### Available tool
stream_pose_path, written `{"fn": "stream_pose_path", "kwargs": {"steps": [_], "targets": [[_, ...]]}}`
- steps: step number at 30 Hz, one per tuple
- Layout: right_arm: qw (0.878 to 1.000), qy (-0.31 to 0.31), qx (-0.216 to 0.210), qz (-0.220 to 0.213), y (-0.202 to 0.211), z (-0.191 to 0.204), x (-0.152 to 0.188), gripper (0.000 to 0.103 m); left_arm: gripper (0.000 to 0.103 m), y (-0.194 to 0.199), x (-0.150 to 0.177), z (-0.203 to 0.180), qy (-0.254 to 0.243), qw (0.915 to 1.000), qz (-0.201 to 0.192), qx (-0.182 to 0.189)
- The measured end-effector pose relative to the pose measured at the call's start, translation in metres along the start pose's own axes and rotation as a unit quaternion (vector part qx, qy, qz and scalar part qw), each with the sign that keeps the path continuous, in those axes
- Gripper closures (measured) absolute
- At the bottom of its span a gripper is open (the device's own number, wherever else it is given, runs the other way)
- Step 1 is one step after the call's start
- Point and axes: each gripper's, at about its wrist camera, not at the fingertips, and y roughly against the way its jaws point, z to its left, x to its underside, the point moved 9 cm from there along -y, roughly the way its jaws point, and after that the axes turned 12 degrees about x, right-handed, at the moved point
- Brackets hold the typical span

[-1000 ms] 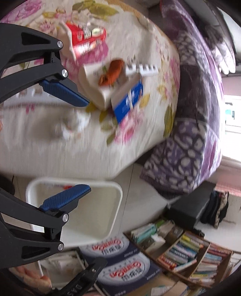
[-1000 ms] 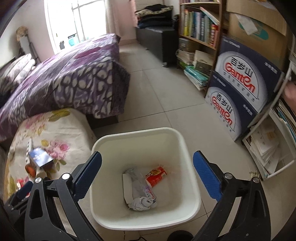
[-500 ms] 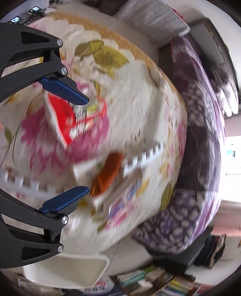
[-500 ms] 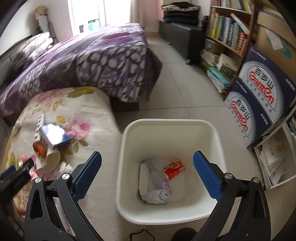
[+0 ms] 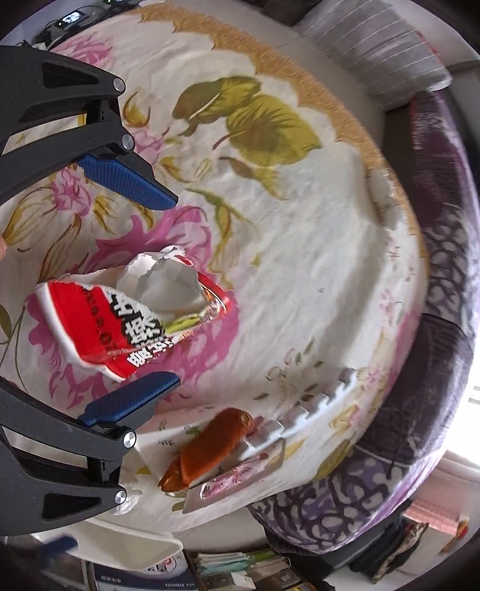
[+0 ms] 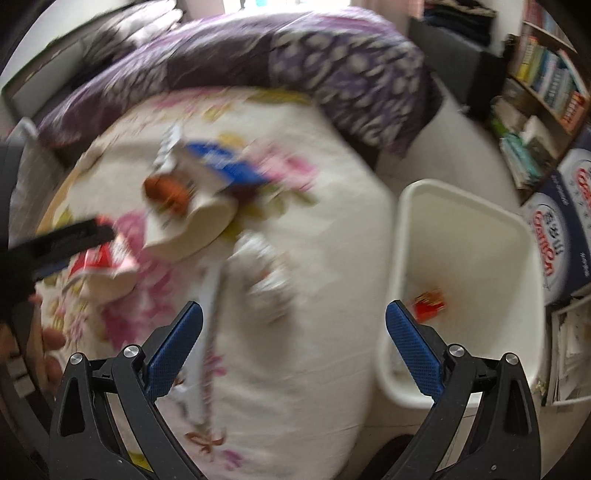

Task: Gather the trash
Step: 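Grasp the red snack wrapper with the left tool while the right tool grasps a white foam strip, then carry the white foam strip over the bin and open the right tool while the left tool holds the wrapper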

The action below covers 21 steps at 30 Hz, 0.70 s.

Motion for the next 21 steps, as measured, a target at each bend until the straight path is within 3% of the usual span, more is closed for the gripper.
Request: {"fn": "stream_pose_path", "kwargs": {"steps": [5, 7, 11, 13, 15, 17, 21], "targets": [[0.999, 0.046, -0.005, 0.021, -0.010, 0.039, 0.020, 0.008, 0.018, -0.010, 0.005, 0.004, 0.016, 0.9993, 0.026, 0.022], [0.998, 0.063, -0.005, 0.028, -0.014, 0.052, 0.026, 0.010, 0.023, -0.014, 0.007, 0.006, 0.023, 0.9985, 0.039, 0.032], [0.995, 0.084, -0.011, 0.045, -0.025, 0.066, 0.035, 0.026, 0.034, -0.020, 0.010, 0.010, 0.034, 0.9959, 0.058, 0.059], [0.995, 0.094, -0.008, 0.026, -0.023, 0.071, 0.033, 0.034, 0.038, -0.019, 0.010, 0.011, 0.036, 0.9954, 0.059, 0.067], [0.995, 0.095, -0.012, 0.017, -0.020, 0.075, 0.030, 0.052, 0.045, -0.017, 0.007, 0.013, 0.036, 0.9953, 0.053, 0.072], [0.995, 0.096, -0.030, 0.015, -0.016, 0.080, 0.029, 0.078, 0.049, -0.015, 0.005, 0.015, 0.040, 0.9950, 0.049, 0.078], [0.994, 0.092, -0.050, 0.020, -0.012, 0.085, 0.030, 0.079, 0.053, -0.008, 0.004, 0.020, 0.045, 0.9954, 0.037, 0.076]]}}
